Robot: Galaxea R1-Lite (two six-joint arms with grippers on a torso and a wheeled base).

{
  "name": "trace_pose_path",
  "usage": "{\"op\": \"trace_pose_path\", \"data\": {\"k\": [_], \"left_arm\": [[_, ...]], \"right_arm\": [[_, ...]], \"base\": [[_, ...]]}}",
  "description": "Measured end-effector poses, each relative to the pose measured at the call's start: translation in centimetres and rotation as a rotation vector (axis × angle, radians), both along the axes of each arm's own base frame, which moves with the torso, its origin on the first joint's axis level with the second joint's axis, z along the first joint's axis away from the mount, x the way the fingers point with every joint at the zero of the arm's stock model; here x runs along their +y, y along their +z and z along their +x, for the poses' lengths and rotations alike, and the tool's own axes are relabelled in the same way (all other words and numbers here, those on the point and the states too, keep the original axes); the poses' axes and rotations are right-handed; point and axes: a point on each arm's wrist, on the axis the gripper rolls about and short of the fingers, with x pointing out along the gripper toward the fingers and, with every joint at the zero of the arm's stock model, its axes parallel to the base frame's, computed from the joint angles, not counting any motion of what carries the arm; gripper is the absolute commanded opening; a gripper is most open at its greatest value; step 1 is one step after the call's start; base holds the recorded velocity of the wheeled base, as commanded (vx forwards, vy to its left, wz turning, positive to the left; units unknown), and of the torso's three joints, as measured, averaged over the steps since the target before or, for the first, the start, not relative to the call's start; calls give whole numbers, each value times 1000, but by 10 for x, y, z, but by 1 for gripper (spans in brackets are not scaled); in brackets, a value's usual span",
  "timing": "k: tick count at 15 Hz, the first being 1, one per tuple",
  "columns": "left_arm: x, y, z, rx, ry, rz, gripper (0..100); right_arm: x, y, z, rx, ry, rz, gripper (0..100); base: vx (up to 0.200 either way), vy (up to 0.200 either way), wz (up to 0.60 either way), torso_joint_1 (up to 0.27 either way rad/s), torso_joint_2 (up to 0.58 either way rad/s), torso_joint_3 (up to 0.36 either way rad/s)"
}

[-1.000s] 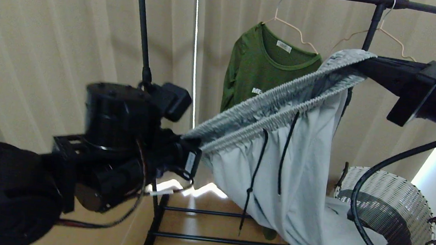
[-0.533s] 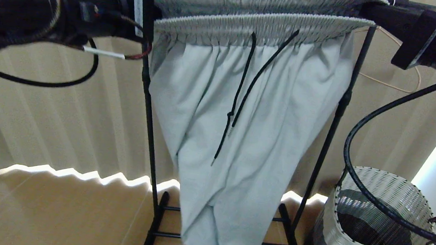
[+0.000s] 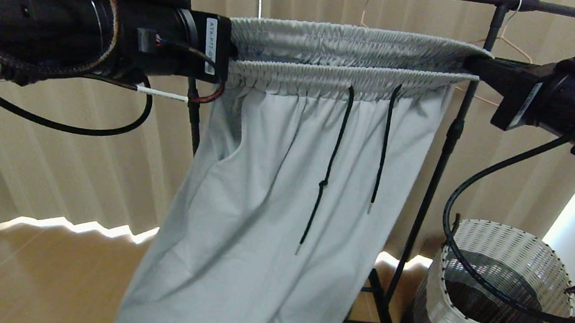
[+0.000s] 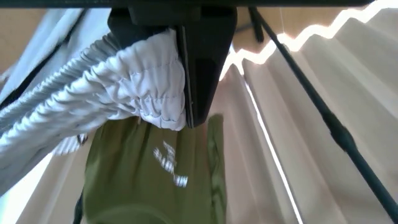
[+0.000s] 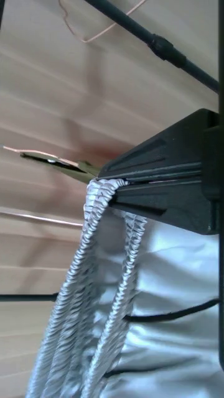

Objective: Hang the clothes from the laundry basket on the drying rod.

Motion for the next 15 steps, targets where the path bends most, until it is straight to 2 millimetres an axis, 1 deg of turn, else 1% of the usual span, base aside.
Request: {"op": "trace_pose_path", "data": {"k": [2, 6, 8, 10, 12, 13, 15], "left_arm": [[-2, -8, 1, 23, -3, 18, 0], [-3, -10, 1, 24, -6, 27, 0], [-4, -10, 4, 4, -3, 12, 0], [-7, -11, 12, -17, 4, -3, 0], [-10, -16, 27, -27, 21, -8, 0], [-13, -19, 37, -34, 31, -10, 0], [-19, -24, 57, -36, 50, -12, 0]], "right_arm": [[0, -4, 0, 11, 0, -4, 0], [-1, -6, -2, 14, -4, -9, 0], [-4, -4, -9, 11, -6, -11, 0], [-10, -4, -21, 20, -5, -20, 0], [-16, -5, -39, 45, 5, -32, 0], [-18, -5, -50, 59, 24, -39, 0], [-15, -6, -75, 79, 100, -50, 0]], "base": [[0, 0, 0, 0, 0, 0], [0, 0, 0, 0, 0, 0], [0, 0, 0, 0, 0, 0], [0, 0, 0, 0, 0, 0], [0, 0, 0, 0, 0, 0], [0, 0, 0, 0, 0, 0], [0, 0, 0, 0, 0, 0]]}}
